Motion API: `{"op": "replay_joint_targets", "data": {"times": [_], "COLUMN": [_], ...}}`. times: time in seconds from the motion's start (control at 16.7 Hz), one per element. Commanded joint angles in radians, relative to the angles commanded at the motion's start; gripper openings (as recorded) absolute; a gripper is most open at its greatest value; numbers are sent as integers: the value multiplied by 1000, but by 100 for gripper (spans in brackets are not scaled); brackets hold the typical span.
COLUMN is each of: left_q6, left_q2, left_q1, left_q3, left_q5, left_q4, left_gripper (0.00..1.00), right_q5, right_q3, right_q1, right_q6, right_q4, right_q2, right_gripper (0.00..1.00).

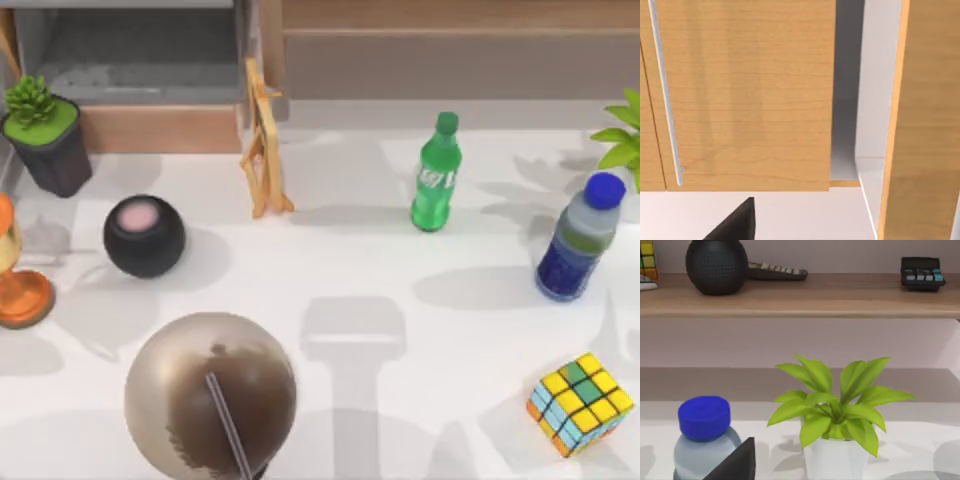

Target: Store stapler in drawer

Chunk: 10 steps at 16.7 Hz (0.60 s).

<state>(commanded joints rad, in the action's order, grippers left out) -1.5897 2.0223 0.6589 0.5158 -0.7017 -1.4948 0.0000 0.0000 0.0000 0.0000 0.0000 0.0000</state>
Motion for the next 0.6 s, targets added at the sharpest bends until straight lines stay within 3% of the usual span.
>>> {"op": "replay_joint_targets", "data": {"times": [0.18,0.6], "left_q6": [0,0], "left_q2": [0,0], "left_q1": [0,0], "left_q3": [0,0], "left_q5": [0,0], "left_q4": [0,0], "left_gripper": [100,47], "right_q5": [0,0], "right_q3": [0,0], "right_q1": [0,0], "right_q6": [0,0], "right_q4": [0,0], "right_q2": [0,0], "right_gripper": [100,100]}}
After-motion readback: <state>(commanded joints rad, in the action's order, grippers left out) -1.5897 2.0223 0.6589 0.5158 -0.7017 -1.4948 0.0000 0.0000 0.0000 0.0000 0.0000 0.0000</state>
